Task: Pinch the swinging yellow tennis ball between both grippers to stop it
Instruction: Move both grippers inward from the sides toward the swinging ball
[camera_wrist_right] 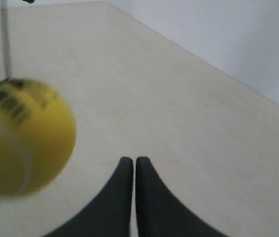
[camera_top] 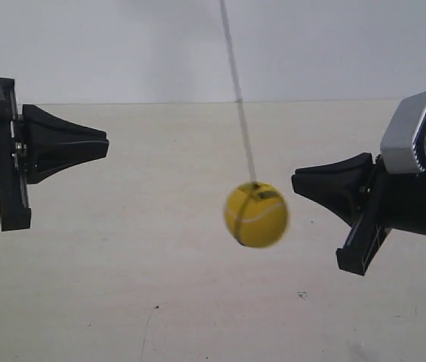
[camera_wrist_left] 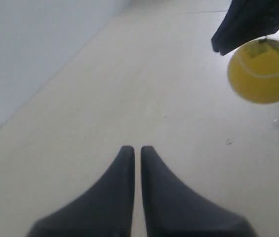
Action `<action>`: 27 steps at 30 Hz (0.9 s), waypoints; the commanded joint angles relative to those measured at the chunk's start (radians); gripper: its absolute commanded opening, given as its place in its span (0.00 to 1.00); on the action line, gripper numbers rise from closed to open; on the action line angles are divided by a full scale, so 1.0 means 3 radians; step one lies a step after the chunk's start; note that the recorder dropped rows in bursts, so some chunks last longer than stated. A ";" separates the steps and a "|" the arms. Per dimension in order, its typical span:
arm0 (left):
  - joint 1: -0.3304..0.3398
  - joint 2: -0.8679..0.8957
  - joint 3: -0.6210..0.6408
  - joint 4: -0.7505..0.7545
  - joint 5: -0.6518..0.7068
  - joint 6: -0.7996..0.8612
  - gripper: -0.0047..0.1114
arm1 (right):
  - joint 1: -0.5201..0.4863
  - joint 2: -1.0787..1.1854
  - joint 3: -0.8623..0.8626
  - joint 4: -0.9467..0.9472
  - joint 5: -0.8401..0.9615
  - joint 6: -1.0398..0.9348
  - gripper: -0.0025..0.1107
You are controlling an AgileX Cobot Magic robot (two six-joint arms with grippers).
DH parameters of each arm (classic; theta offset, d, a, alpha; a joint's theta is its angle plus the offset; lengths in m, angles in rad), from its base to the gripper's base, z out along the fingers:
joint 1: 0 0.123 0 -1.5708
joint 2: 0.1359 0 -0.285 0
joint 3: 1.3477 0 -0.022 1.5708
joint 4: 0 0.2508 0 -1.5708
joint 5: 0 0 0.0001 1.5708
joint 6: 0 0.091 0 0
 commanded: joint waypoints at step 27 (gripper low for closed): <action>-0.0008 0.0263 -0.0102 -0.0025 -0.0566 0.0170 0.08 | -0.0002 0.0049 -0.0064 0.0081 -0.0165 -0.0071 0.02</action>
